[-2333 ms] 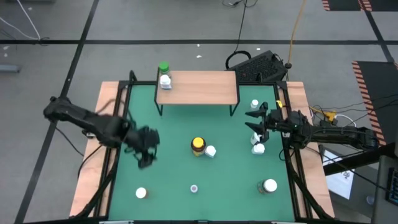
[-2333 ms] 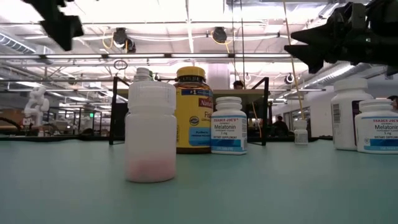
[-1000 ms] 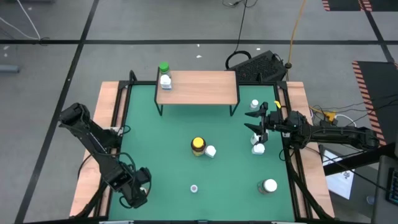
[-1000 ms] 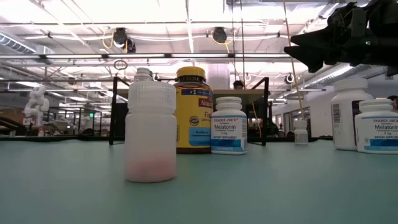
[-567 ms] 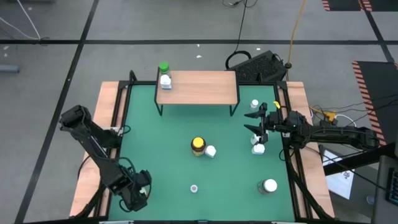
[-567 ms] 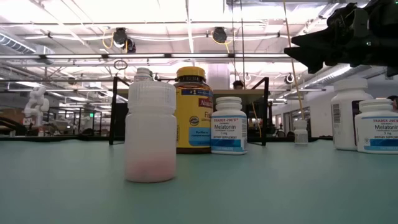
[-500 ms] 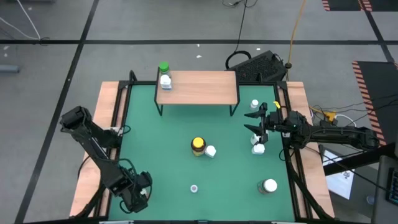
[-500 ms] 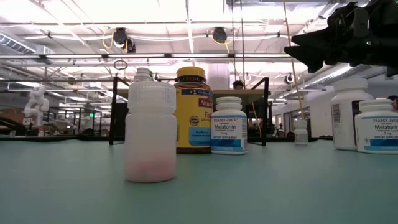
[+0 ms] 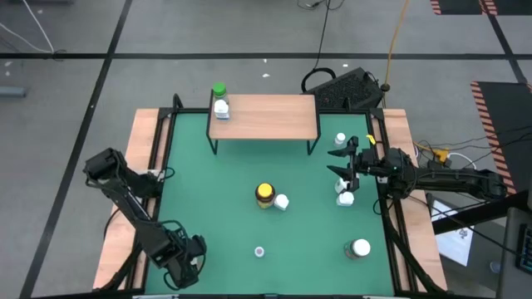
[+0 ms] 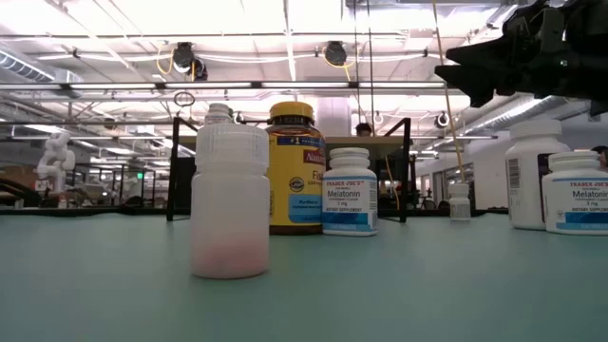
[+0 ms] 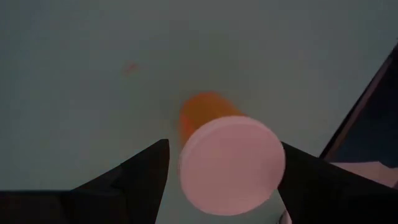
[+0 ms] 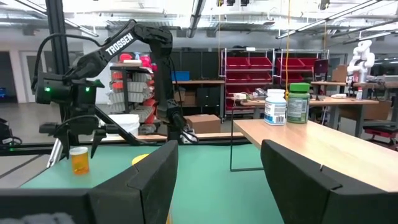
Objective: Pick and place medicine bottles onto shelf by color
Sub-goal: Put the orange pill bottle on the shelf
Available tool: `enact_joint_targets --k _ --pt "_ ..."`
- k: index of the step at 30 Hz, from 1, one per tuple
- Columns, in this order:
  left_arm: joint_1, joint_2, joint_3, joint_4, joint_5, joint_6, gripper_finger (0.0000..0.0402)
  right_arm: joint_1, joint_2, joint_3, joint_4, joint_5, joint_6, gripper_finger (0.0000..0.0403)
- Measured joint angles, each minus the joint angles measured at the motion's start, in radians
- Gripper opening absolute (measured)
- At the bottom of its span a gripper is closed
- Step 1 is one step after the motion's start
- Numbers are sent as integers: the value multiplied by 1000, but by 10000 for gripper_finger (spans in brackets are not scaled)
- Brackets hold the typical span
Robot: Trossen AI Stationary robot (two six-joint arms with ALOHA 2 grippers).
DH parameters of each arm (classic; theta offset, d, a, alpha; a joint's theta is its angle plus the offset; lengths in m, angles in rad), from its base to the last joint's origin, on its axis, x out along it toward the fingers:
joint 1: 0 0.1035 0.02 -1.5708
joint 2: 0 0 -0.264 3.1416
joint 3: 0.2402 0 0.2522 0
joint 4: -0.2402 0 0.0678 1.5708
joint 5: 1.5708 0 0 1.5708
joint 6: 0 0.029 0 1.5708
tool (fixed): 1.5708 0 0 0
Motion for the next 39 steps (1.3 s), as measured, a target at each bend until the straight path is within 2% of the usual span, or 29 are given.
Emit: enact_joint_targets --k 4,6,9,13,17,20,24,28,31,35,39 --pt "19 -3 0 -9 8 19 260 0 0 0 0 0 8 226" --pt "32 -6 0 -21 12 28 240 0 0 0 -1 0 21 226" --pt "67 -8 0 -47 69 51 201 0 0 0 -4 0 34 226" --pt "131 -46 0 -114 140 108 200 0 0 0 -5 -1 55 226" --pt "217 -119 0 -201 141 147 200 0 0 0 -18 -26 77 226" --pt "297 -187 0 -266 141 203 218 0 0 0 -40 -27 92 226" --pt "434 -275 0 -313 114 352 229 1 0 0 -62 -27 116 226" --pt "606 -348 0 -319 107 529 205 19 0 0 -72 -27 131 226" --pt "771 -381 6 -325 106 625 201 40 0 0 -72 -25 132 226" --pt "982 -375 107 -453 70 722 208 64 0 0 -75 -16 132 226" --pt "1134 -334 285 -554 -4 829 220 82 0 0 -91 31 132 226"
